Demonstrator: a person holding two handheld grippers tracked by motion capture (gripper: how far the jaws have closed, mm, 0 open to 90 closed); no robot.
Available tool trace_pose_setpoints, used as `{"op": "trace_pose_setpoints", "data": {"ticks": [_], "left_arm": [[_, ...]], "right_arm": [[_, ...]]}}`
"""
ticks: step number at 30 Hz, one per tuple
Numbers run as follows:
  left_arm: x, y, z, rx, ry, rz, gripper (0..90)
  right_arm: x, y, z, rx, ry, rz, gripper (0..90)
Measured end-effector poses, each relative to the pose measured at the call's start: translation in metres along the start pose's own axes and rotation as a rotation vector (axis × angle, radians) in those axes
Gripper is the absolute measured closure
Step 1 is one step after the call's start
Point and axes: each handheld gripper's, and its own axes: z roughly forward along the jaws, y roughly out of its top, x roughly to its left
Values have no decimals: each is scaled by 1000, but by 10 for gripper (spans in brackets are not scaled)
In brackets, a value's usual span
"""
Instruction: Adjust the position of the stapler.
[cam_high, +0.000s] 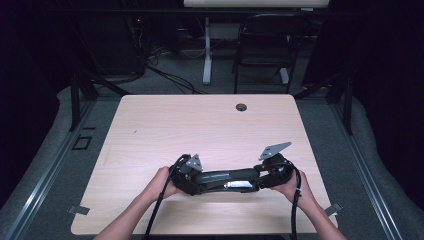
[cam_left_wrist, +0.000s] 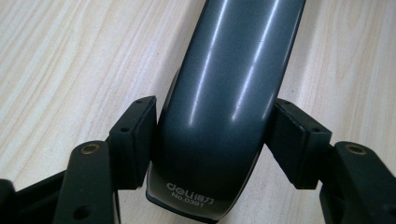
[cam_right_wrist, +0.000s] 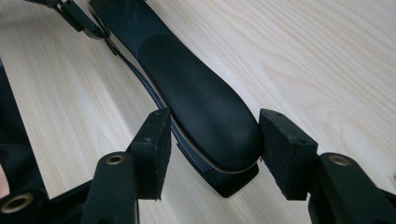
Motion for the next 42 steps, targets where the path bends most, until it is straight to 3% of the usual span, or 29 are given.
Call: {"op": "trace_pose_setpoints", "data": {"ticks": [10, 14, 16, 17, 19, 21, 27, 32, 34, 42], "left_arm": [[0, 1, 0, 10, 0, 3, 370], [-4, 2, 0, 20, 31, 31, 370], [-6, 2, -1, 20, 44, 29, 364], [-7, 2, -2, 14, 49, 28, 319], [-7, 2, -6, -1, 67, 13, 300], [-7, 2, -10, -22, 85, -7, 207], [-8, -3, -24, -63, 76, -34, 109], [-13, -5, -33, -94, 106, -40, 47], [-15, -6, -36, -106, 108, -43, 2], [-23, -6, -44, -172, 121, -94, 0]], "right_arm": [[-1, -1, 1, -15, -1, -30, 457], [-1, -1, 1, -11, -4, -27, 451], [1, -1, 2, -10, -5, -17, 360], [4, 0, 4, -5, -3, -16, 285], [5, 0, 5, -3, 1, -24, 249], [8, 1, 4, -6, 3, -24, 160], [4, -5, -4, 2, -6, 7, 73], [1, -10, -9, -5, -18, 34, 52], [3, -13, -14, 10, -47, 44, 38], [8, -21, -24, -4, -81, 83, 37]]}}
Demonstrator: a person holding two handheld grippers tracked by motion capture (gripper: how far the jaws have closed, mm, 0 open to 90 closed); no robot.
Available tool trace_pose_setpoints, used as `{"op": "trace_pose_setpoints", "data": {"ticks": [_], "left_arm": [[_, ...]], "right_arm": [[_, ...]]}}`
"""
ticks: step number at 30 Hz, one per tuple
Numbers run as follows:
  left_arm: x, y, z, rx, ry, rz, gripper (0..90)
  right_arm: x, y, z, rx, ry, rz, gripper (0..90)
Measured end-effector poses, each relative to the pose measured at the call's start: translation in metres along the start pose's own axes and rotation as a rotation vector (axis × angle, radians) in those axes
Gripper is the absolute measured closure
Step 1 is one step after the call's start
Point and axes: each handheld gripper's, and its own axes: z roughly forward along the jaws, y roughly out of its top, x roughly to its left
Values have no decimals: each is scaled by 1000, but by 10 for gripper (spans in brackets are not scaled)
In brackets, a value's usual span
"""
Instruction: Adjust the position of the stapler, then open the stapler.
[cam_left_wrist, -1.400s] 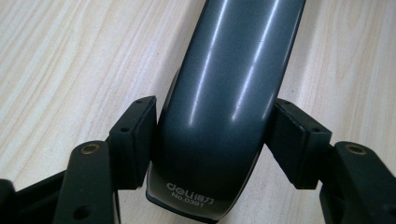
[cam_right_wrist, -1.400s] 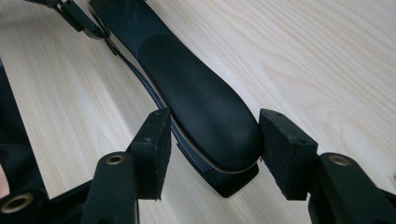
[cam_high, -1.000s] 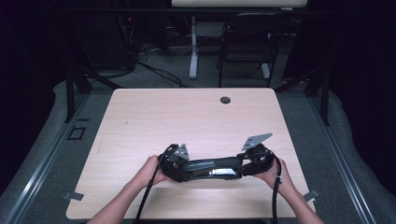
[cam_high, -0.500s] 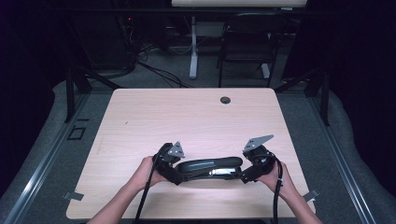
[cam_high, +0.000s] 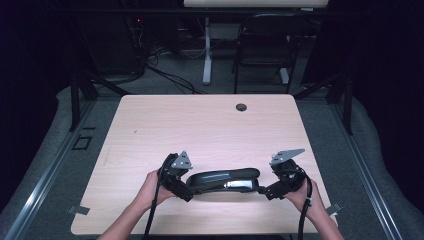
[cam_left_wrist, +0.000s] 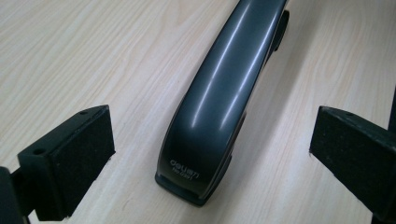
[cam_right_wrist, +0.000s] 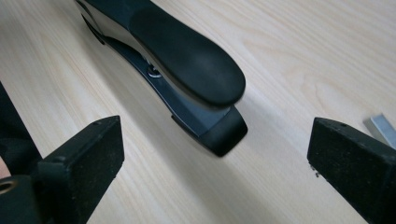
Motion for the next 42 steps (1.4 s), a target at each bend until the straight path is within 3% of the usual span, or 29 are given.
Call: {"op": "trace_pose_setpoints", "data": {"ticks": [3, 13, 15, 16, 17, 21, 27, 28, 29, 31, 33, 36, 40, 42], "left_arm": [[-7, 4, -1, -45, 22, -41, 1], [-27, 12, -1, -80, 29, -35, 2], [-30, 14, -1, -91, 37, -43, 13], [-31, 15, -2, -99, 25, -49, 13], [-32, 16, -2, -114, 18, -60, 98], [-40, 19, -1, -135, 15, -55, 167], [-54, 23, 2, -178, -10, -19, 305], [-56, 23, 3, -180, -10, -18, 336], [-58, 23, 5, -177, -15, -18, 427], [-62, 22, 13, -161, -7, -14, 495], [-63, 21, 16, -161, -6, -14, 521], [-66, 21, 21, -164, -13, -10, 635], [-72, 22, 27, -185, -33, 21, 716], [-78, 23, 36, -179, -32, 29, 799]], "right_arm": [[-2, -9, 0, 35, -3, 17, 39], [-8, -12, 6, 53, -5, 35, 91], [-8, -12, 6, 47, -3, 35, 175], [-8, -12, 6, 47, -3, 35, 175], [-7, -12, 6, 49, -16, 32, 263], [-7, -12, 7, 48, -6, 28, 307], [-5, -15, 16, 56, 23, 9, 478], [-4, -16, 17, 49, 17, 8, 513], [-3, -16, 18, 42, 11, -4, 561], [-1, -15, 19, 33, -43, 7, 610], [0, -15, 19, 28, -59, 18, 640], [2, -15, 23, 32, -61, 28, 720], [4, -17, 27, 30, -52, 19, 760], [4, -18, 33, 8, -77, -3, 809]]}}
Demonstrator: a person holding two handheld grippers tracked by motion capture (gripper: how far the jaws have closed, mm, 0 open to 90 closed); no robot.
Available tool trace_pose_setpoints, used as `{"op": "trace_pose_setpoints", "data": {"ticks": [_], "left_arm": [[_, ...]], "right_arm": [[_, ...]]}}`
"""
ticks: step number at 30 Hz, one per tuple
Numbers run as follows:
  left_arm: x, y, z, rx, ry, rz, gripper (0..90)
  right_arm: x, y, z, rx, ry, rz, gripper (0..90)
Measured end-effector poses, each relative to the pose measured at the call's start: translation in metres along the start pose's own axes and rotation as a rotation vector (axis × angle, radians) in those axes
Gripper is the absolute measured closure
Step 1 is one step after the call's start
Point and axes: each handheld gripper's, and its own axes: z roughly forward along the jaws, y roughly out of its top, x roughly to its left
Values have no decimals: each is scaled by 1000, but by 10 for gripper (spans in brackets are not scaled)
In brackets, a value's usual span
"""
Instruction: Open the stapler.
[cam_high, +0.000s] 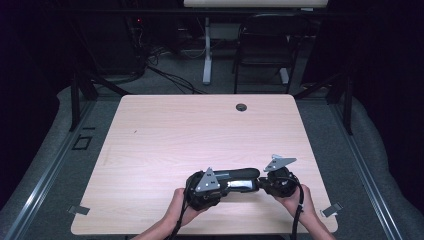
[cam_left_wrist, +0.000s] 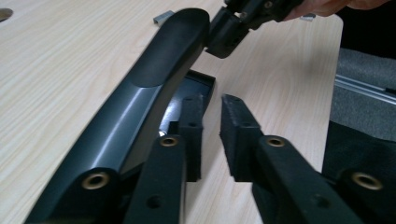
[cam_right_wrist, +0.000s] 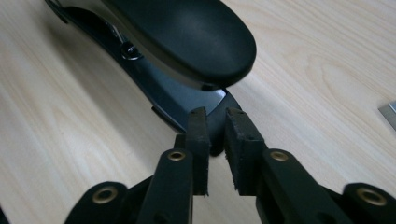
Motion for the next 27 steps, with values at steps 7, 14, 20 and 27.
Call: {"op": "trace_pose_setpoints", "data": {"ticks": [7, 14, 20, 27], "left_arm": [[-11, -6, 25, 12, 69, -36, 900], [-16, -11, 50, 2, 133, -145, 900], [-21, -16, 68, -7, 189, -149, 900], [-26, -10, 84, -17, 229, -113, 900]], "right_arm": [[5, 1, 13, 6, 27, -20, 843], [10, -4, 23, 3, 6, -44, 856], [10, -4, 28, 8, -12, -56, 862], [11, -7, 32, -20, -5, -56, 882]]}}
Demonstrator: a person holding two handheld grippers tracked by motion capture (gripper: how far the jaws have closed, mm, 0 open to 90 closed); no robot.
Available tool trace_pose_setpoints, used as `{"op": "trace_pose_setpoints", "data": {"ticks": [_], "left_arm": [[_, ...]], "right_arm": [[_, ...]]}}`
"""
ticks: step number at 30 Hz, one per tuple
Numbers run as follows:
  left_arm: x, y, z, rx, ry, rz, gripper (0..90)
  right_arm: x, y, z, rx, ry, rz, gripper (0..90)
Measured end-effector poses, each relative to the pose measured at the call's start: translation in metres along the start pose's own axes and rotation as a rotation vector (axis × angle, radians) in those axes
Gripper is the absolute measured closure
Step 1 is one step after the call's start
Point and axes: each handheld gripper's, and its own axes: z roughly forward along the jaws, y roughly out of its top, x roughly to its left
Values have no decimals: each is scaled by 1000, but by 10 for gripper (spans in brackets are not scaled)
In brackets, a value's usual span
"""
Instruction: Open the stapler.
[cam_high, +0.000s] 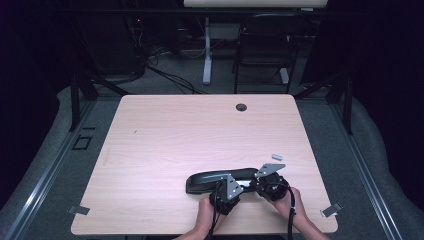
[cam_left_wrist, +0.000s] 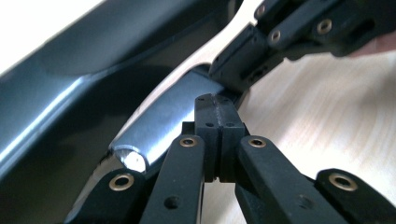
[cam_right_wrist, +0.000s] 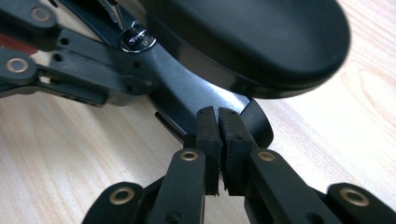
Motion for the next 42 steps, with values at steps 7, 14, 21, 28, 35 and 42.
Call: {"op": "trace_pose_setpoints", "data": {"ticks": [7, 14, 21, 28, 35, 42], "left_arm": [[2, 4, 6, -15, 15, -38, 900], [5, 5, 13, -39, 34, -108, 900], [5, 3, 15, -58, 52, -125, 900], [1, 2, 18, -76, 85, -155, 900], [-1, 3, 20, -82, 111, -159, 900], [-2, 3, 21, -98, 114, -177, 900]], "right_arm": [[-1, -2, 0, -8, 11, -1, 900], [0, -2, 1, -19, 7, -3, 900], [0, -2, 1, -20, 9, 4, 900], [1, -1, 1, -11, -3, 19, 900], [1, -1, 1, -6, -4, 9, 900], [1, -1, 2, -17, 5, 29, 900]]}}
